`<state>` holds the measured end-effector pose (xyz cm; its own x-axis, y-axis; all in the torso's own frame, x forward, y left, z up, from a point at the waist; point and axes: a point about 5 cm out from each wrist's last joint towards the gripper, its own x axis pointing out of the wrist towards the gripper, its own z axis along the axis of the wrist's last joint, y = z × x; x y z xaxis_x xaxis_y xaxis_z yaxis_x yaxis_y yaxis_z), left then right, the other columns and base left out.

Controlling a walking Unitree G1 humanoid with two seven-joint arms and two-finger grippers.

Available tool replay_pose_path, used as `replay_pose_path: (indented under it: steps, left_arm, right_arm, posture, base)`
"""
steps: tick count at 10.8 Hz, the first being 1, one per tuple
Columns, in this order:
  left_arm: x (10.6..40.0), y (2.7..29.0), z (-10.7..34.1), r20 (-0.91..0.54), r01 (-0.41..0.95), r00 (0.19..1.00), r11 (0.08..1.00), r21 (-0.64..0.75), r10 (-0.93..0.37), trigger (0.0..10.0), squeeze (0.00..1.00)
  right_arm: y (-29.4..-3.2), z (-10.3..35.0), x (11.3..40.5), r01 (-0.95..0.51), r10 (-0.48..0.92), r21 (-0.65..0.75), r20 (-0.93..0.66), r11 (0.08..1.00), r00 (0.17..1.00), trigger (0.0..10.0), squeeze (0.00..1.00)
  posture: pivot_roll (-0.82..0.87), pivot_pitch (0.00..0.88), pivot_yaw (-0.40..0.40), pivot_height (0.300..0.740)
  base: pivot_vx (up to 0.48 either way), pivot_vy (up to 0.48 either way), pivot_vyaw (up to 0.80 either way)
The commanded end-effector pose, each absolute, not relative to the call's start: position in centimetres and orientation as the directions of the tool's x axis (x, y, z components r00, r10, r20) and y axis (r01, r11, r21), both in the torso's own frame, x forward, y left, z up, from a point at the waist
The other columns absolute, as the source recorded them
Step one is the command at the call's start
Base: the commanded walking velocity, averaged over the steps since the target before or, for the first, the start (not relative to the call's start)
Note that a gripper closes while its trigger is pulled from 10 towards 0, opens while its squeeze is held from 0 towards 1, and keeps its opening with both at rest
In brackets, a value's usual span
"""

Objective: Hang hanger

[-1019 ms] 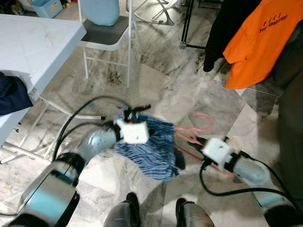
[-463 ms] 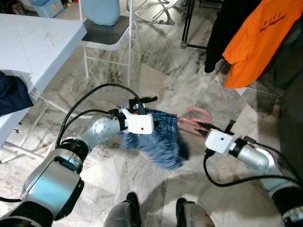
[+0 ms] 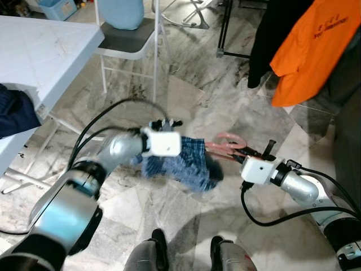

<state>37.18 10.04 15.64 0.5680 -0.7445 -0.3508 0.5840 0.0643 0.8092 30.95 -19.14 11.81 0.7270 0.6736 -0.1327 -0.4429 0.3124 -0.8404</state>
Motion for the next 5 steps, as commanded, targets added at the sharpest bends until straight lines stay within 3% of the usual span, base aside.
replay_pose_path:
  steps: [1,3,5]
  left_arm:
    - [37.2,10.5,15.31,-0.387,0.611,0.565,0.054,0.79,-0.729,0.0,0.0]
    - [37.35,10.68,15.53,-0.405,0.68,0.541,0.101,0.726,-0.737,0.0,0.0]
    - [37.16,10.9,15.46,-0.444,0.716,0.498,0.064,0.695,-0.745,0.0,0.0]
  right_arm:
    - [-19.13,11.69,30.64,-0.441,0.689,-0.849,-0.133,0.291,0.712,10.0,0.0]
    - [-19.68,12.3,31.02,-0.408,0.672,-0.856,-0.1,0.318,0.734,10.0,0.0]
    - [-19.88,12.49,31.13,-0.394,0.669,-0.866,-0.098,0.307,0.737,10.0,0.0]
  posture:
    - [-0.12,0.278,0.11,0.74]
    - [-0.12,0.276,0.114,0.74]
    - [-0.13,0.278,0.115,0.74]
  base:
    - [0.0,0.0,0.0]
    - [0.0,0.0,0.0]
    - [0.0,0.0,0.0]
